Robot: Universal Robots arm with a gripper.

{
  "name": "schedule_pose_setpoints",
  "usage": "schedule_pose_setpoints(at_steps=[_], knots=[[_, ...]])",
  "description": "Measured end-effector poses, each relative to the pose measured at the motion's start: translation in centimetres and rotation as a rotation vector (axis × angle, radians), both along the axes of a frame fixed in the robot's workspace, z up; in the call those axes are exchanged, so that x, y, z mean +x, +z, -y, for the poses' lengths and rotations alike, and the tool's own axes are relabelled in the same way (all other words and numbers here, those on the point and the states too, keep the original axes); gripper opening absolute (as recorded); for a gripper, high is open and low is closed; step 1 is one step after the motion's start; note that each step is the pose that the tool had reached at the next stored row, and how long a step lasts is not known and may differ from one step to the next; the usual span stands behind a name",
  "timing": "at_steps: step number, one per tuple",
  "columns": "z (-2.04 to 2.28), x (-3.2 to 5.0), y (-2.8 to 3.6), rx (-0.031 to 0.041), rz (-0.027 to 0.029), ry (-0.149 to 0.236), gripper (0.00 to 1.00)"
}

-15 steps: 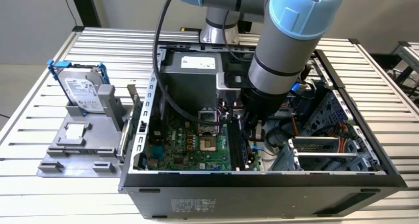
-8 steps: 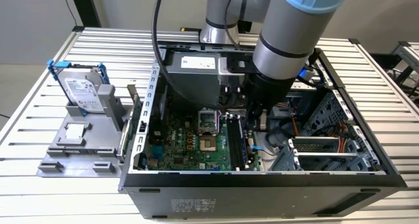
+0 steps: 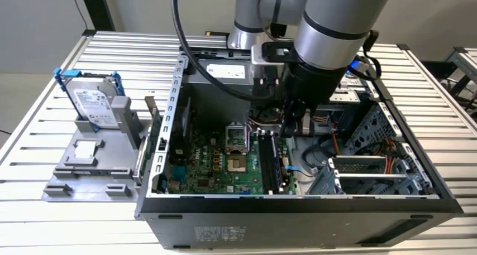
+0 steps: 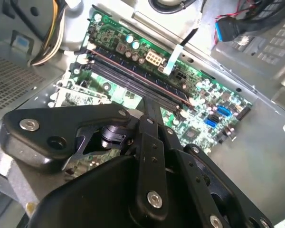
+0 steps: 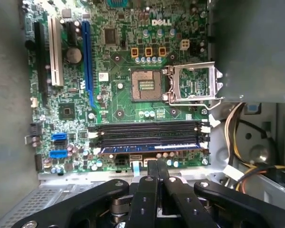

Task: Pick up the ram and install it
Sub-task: 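Press down the ram until it locks into place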

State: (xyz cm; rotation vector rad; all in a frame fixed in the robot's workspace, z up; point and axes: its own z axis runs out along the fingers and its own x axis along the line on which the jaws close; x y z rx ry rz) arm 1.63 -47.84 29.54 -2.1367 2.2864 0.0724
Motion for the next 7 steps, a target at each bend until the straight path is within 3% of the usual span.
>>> schedule_pose_setpoints(at_steps=[7], knots=[[0.00, 0.00, 0.25, -0.0002, -0.0001, 0.000, 0.00]])
